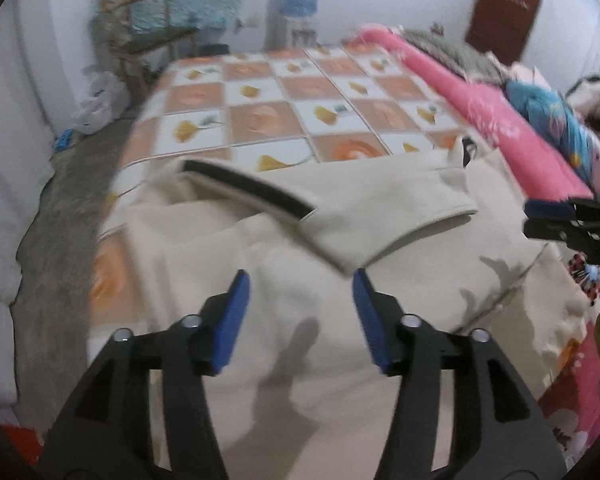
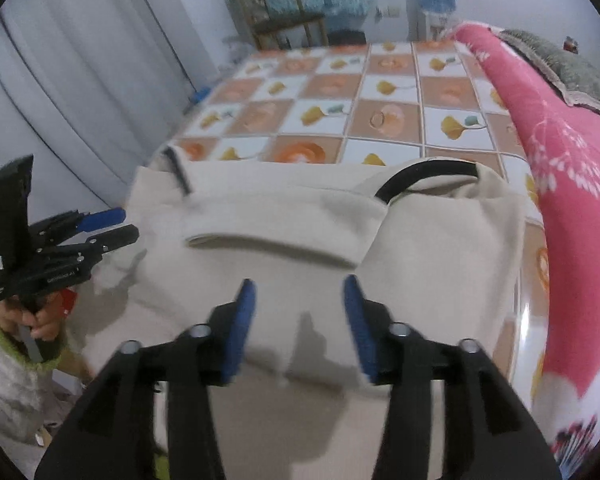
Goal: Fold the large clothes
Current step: 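Lift the collar with both tools and fold it toward the hem, then release the collar and move both tools to the jacket's side edge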
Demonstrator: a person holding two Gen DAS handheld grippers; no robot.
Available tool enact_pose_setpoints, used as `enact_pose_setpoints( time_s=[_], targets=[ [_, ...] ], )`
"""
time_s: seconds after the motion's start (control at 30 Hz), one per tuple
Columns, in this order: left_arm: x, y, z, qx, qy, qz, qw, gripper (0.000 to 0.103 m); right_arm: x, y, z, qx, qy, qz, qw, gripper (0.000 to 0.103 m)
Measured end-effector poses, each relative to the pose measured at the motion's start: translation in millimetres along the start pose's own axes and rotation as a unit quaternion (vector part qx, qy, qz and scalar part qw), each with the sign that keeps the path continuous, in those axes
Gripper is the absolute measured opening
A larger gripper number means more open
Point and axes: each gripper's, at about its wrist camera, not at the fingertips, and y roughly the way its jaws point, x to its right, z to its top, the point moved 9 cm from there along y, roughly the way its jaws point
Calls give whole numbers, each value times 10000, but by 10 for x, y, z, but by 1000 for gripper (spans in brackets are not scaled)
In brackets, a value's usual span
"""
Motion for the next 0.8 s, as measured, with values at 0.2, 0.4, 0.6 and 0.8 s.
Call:
enact_pose_setpoints(
  time_s=[0.2, 0.4, 0.6, 0.8],
  targets=[
    [-233, -545, -531, 498, -443, 193, 9976, 72, -306, -160, -559, 113, -201, 98, 9997, 76],
    [-351, -631, -984, 575, -898, 295, 9939, 72, -359, 143, -1050, -259, 6, 70, 9996, 77],
    [-425, -583, -1116, 647, -1102, 204, 9916, 66, -328, 216, -1194, -307, -97, -78, 9995, 77],
    [-603, -423, -1142, 591, -1249, 478, 9892, 56, -296, 225, -1154, -312, 95, 92, 9994, 77]
  ],
)
